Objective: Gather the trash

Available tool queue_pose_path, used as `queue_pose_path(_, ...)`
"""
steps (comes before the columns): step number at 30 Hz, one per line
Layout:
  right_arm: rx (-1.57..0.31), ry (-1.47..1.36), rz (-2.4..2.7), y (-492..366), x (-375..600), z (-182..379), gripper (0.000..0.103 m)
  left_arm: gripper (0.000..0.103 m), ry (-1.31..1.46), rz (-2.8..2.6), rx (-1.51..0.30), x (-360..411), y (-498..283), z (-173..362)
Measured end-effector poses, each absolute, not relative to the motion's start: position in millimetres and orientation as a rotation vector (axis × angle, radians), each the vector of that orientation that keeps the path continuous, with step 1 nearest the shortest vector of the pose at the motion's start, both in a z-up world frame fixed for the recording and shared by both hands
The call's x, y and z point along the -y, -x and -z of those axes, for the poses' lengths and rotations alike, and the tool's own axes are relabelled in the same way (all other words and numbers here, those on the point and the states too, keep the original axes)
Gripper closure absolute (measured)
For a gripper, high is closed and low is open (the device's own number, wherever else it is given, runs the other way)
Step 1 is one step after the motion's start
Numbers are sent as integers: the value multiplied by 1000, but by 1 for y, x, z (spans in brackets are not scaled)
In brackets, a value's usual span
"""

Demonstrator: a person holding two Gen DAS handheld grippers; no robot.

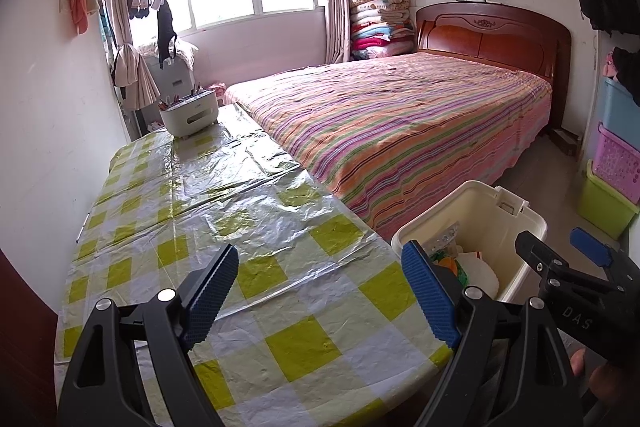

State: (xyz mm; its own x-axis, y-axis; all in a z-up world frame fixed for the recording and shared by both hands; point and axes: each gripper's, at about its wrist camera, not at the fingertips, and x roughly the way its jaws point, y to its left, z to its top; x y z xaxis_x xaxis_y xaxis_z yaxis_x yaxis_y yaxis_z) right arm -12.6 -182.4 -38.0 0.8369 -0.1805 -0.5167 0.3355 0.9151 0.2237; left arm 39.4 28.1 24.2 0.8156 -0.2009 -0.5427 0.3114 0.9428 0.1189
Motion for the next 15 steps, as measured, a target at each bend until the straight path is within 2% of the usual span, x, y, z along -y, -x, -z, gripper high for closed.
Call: queue_pose_path(15,-513,-312,276,13,183,37,6,22,-226,267,-587,-24,-43,-21)
